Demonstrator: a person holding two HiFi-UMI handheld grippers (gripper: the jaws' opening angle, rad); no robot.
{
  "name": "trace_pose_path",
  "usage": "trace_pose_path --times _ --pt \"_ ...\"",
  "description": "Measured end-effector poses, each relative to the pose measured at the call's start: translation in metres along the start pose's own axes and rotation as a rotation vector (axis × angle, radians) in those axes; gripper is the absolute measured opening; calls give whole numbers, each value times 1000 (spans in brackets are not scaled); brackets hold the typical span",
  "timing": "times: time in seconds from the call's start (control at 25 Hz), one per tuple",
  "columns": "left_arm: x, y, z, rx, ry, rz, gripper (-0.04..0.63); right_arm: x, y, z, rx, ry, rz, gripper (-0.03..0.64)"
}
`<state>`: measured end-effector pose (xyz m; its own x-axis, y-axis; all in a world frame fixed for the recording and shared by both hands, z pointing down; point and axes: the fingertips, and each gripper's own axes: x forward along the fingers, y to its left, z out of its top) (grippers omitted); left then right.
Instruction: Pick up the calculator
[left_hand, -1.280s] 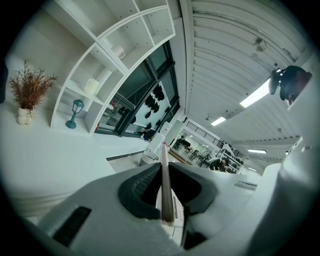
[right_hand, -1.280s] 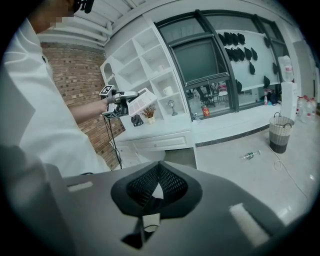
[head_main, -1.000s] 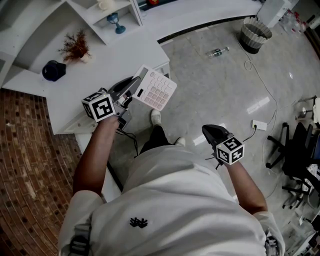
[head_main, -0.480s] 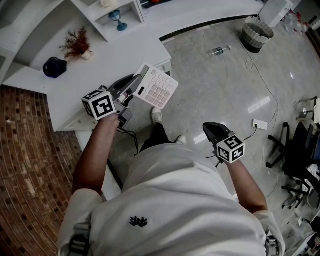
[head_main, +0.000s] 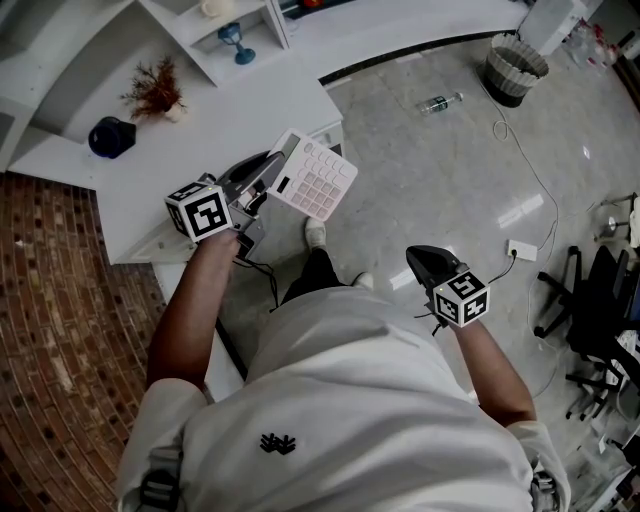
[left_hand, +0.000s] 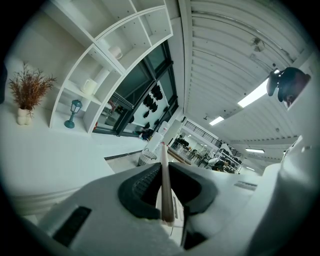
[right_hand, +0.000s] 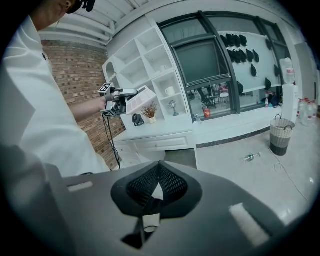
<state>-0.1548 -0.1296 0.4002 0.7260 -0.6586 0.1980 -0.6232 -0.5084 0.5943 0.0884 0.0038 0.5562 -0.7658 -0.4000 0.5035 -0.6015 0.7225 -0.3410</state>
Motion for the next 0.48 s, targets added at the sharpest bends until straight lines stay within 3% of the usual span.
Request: trace_pose_path --times 0.48 --pt "3 -4 -5 2 12 0 49 -7 -3 -3 -9 -7 -5 11"
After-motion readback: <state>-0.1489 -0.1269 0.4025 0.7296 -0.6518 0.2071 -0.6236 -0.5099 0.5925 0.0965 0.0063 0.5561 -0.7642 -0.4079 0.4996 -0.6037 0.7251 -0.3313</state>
